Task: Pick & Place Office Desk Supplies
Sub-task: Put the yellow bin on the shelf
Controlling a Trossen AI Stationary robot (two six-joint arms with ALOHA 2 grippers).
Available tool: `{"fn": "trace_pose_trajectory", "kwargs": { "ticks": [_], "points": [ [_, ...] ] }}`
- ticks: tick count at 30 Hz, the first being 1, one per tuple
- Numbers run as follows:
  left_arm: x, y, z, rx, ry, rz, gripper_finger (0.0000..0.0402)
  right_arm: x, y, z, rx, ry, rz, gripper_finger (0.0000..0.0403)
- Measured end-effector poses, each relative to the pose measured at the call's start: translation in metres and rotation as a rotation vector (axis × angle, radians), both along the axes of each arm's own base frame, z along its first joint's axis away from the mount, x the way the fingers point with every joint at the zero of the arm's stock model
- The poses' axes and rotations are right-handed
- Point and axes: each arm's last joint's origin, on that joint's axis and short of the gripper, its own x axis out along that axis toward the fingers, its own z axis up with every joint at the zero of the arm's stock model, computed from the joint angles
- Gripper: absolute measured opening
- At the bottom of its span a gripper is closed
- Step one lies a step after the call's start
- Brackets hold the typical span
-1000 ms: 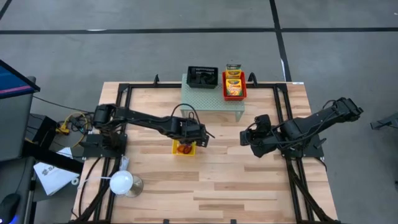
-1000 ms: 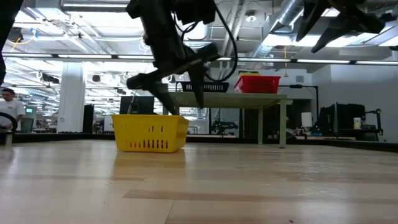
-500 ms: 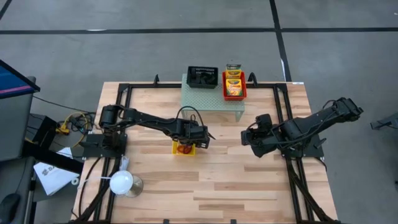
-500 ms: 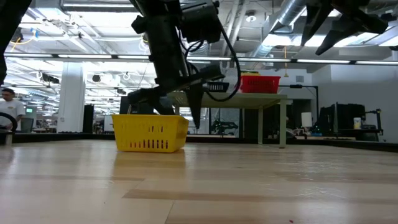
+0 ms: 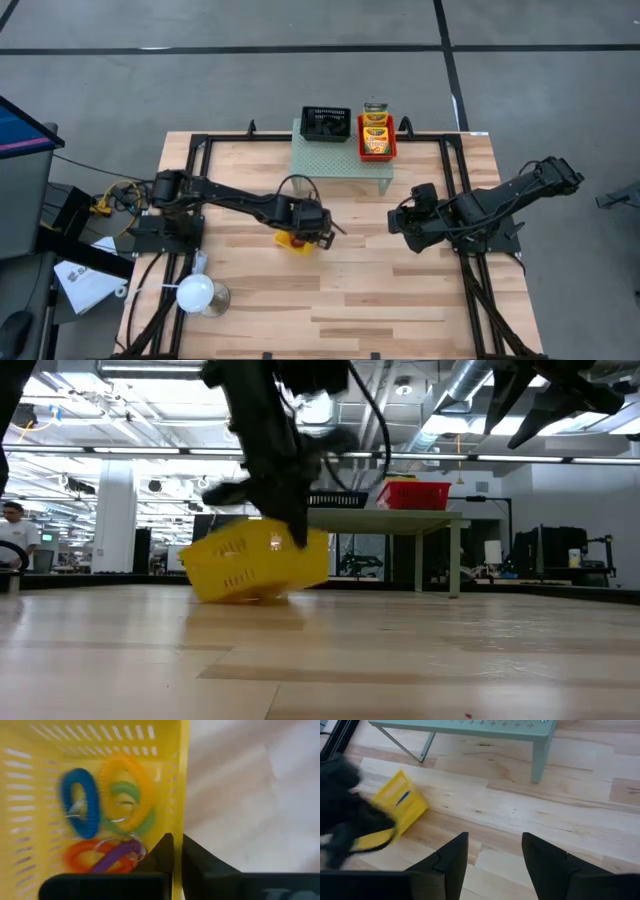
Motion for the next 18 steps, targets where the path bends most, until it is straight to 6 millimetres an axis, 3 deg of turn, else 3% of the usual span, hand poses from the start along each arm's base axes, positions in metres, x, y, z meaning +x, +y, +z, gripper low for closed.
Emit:
{"fn": "trace_pose_trajectory", "kwargs": {
  "ticks": [11,18],
  "points": [
    [-0.045,-0.023,0.071,0.097,-0.039,-0.479,0.0002,0.0,0.0,0.0,0.005,-0.011,-0.016,0.0182],
    [-0.071,-0.028,0.094,0.138,-0.031,-0.849,0.0001,0.001,0.0,0.0,0.012,-0.023,-0.024,0.0182]
  ]
}}
